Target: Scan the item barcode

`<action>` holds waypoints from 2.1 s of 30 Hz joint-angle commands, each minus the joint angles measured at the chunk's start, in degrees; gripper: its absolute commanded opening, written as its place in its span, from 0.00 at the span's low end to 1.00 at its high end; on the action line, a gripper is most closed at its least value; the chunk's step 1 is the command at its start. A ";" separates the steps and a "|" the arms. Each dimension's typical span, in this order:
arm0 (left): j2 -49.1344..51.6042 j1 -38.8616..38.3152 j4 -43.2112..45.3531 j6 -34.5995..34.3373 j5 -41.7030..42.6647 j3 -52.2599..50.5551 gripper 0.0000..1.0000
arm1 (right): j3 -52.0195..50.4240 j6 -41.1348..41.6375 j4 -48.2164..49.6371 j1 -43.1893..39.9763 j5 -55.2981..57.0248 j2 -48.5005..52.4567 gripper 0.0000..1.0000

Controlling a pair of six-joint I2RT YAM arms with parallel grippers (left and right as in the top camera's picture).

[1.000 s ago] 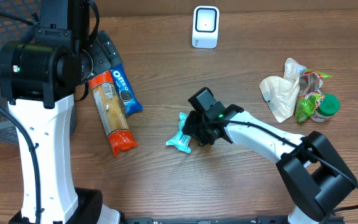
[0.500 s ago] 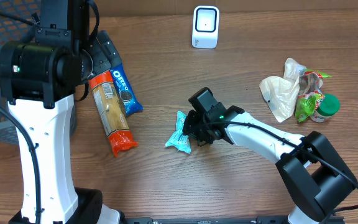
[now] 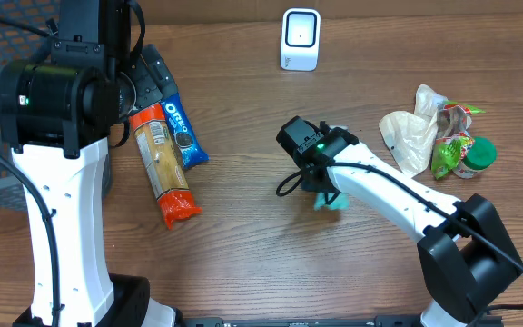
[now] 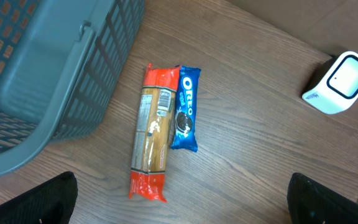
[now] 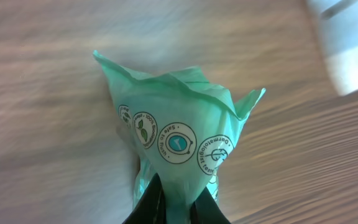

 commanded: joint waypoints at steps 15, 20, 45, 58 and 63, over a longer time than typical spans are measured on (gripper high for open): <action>-0.39 0.22 -0.09 -0.96 -0.96 -0.15 1.00 | 1.62 -26.25 11.39 1.81 33.51 11.30 0.04; -0.39 0.22 -0.09 -0.94 -0.94 -0.15 1.00 | 1.62 -27.71 11.17 6.36 40.09 11.87 0.04; -0.39 0.22 -0.09 -0.94 -0.83 -0.15 1.00 | 6.43 -17.00 2.14 13.57 18.95 10.36 0.54; -0.39 0.22 -0.09 -0.94 -0.83 -0.15 1.00 | 9.33 -10.67 3.41 -20.44 -46.05 2.91 0.52; -0.39 0.22 -0.09 -0.94 -0.81 -0.15 1.00 | 1.25 -9.33 10.62 -27.52 -60.61 2.91 0.43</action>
